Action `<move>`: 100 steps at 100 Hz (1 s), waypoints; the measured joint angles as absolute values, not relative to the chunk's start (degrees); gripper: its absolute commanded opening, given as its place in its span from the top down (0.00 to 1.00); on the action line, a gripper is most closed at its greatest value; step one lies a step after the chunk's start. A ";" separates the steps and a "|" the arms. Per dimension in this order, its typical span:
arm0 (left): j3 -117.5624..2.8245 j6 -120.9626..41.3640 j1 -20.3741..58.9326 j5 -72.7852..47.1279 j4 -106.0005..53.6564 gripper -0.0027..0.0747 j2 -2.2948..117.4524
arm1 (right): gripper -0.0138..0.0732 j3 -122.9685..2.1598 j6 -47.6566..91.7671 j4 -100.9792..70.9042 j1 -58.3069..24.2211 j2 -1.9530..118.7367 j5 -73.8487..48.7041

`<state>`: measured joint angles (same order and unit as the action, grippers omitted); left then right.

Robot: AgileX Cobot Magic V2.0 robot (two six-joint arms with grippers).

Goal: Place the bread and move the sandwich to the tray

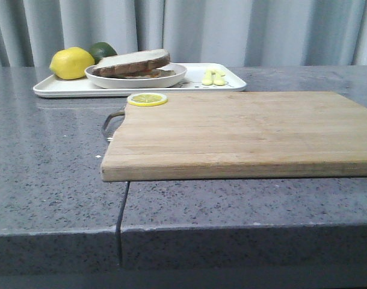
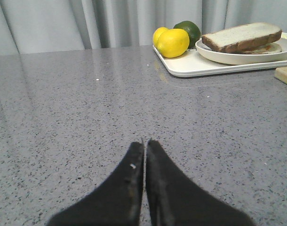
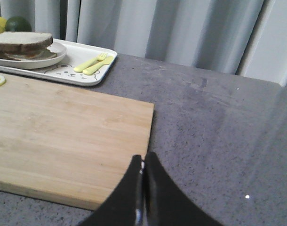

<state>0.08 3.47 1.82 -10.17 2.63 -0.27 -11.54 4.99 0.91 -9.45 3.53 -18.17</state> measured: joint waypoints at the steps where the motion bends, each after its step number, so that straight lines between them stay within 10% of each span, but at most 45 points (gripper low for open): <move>1: 0.08 3.47 1.82 -10.17 2.63 0.99 -0.27 | 0.98 -11.19 4.84 0.91 -9.45 3.34 -17.91; 100: 0.08 3.47 1.82 -10.17 2.63 0.99 -0.27 | 0.98 1.59 -2.43 1.41 -4.01 -0.49 -10.54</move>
